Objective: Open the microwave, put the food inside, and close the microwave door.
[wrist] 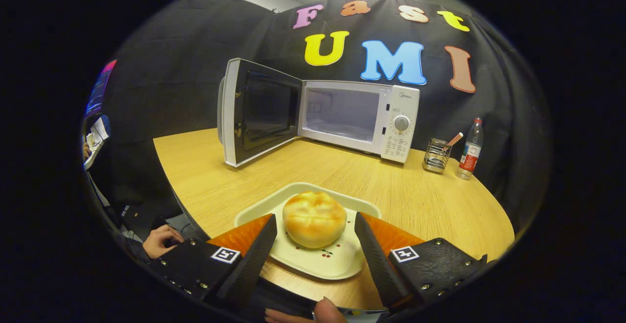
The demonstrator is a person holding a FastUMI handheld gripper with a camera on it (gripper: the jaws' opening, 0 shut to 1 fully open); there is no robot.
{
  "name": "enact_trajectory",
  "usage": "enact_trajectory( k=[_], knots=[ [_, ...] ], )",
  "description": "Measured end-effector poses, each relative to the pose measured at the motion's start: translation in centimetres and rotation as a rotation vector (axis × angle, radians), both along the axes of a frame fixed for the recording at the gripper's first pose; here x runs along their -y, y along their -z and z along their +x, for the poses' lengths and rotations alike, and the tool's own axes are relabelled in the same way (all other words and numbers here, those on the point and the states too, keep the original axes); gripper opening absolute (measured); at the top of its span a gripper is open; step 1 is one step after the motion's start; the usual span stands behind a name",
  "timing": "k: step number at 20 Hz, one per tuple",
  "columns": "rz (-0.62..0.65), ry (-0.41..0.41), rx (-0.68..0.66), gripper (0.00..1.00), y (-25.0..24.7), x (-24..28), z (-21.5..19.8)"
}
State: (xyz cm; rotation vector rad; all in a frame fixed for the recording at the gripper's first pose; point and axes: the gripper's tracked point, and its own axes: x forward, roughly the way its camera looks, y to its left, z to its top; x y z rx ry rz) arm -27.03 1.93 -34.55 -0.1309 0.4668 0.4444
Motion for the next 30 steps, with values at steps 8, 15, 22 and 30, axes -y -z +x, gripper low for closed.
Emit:
enact_trajectory(
  k=[8, 15, 22, 30],
  knots=[
    [0.111, 0.036, -0.104, 0.71, 0.7, -0.5, 0.7],
    [0.109, 0.091, -0.039, 0.63, -2.2, -0.8, 3.4],
    [0.216, 0.178, -0.004, 0.63, -6.1, -2.8, 7.6],
    [0.211, 0.162, 0.035, 0.63, -9.3, -6.5, 14.2]
  ],
)
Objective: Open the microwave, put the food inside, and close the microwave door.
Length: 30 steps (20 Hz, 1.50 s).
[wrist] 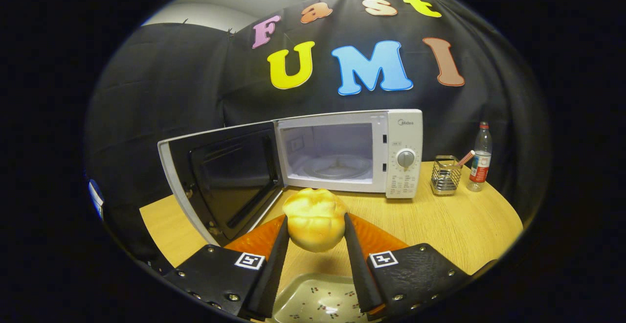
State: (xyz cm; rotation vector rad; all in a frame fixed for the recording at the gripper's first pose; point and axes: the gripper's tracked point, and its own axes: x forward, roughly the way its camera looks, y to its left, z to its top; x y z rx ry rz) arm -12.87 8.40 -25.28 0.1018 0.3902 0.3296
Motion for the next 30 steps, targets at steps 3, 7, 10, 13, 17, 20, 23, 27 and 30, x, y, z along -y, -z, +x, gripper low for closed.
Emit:
enact_trajectory(
  k=[3, 7, 10, 13, 17, 20, 23, 27, 30],
  knots=[
    [-0.006, 0.026, -0.003, 0.63, 0.3, -1.2, 3.1],
    [0.044, 0.125, -0.051, 0.63, 1.2, -2.1, 7.0],
    [0.09, 0.181, -0.063, 0.63, 0.9, -3.2, 9.4],
    [0.065, 0.209, -0.039, 0.63, 0.6, -4.1, 12.2],
    [0.184, 0.206, -0.058, 0.63, 1.2, -6.9, 15.9],
    [0.304, 0.287, -0.063, 0.63, 1.2, -7.2, 19.2],
    [0.455, 0.334, -0.09, 0.63, 1.6, -8.4, 22.2],
    [0.433, 0.407, -0.122, 0.63, 4.8, -7.6, 26.0],
    [0.442, 0.387, -0.169, 0.63, 7.1, -9.0, 27.0]
  ],
)
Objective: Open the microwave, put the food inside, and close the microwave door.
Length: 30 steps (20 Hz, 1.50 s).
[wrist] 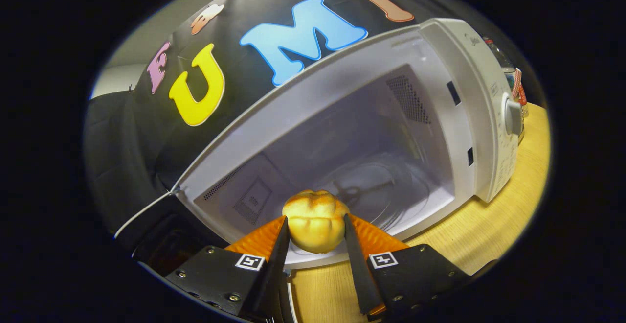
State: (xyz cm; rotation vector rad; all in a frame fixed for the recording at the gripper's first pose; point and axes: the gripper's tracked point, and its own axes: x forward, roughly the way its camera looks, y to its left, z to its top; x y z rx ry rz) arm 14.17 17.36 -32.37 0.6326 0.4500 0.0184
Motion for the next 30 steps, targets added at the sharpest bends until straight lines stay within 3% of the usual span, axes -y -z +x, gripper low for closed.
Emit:
enact_trajectory(
  k=[6, 9, 12, 13, 16, 23, 30],
  knots=[
    [0.044, 0.046, -0.017, 0.63, 2.2, -0.3, 1.9],
    [0.039, 0.063, -0.016, 0.84, 2.6, 0.1, 2.5],
    [0.052, 0.077, -0.018, 0.88, 2.0, 0.3, 2.7],
    [0.036, 0.079, -0.008, 0.96, 1.6, 0.6, 2.7],
    [-0.028, 0.086, 0.006, 0.97, 1.3, 1.8, 2.6],
    [0.041, -0.038, 0.055, 0.97, -4.1, 0.8, -0.3],
    [-0.047, -0.284, 0.156, 0.97, -10.4, 0.4, -7.4]
  ],
)
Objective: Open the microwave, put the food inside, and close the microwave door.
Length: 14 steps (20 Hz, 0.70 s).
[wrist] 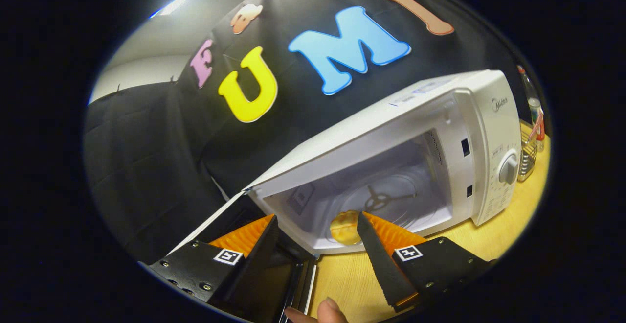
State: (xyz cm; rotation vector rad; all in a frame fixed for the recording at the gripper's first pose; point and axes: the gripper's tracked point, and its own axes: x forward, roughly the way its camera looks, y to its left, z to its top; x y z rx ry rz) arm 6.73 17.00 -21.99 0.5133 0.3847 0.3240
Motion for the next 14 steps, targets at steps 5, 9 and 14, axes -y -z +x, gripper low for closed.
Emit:
enact_trajectory(
  k=[5, 9, 14],
  knots=[
    [-0.152, -0.064, 0.13, 0.97, -3.8, 0.8, -4.9],
    [-0.258, -0.082, 0.182, 0.97, -5.4, 1.5, -9.2],
    [-0.379, -0.105, 0.282, 0.97, -7.1, 1.9, -15.1]
  ],
)
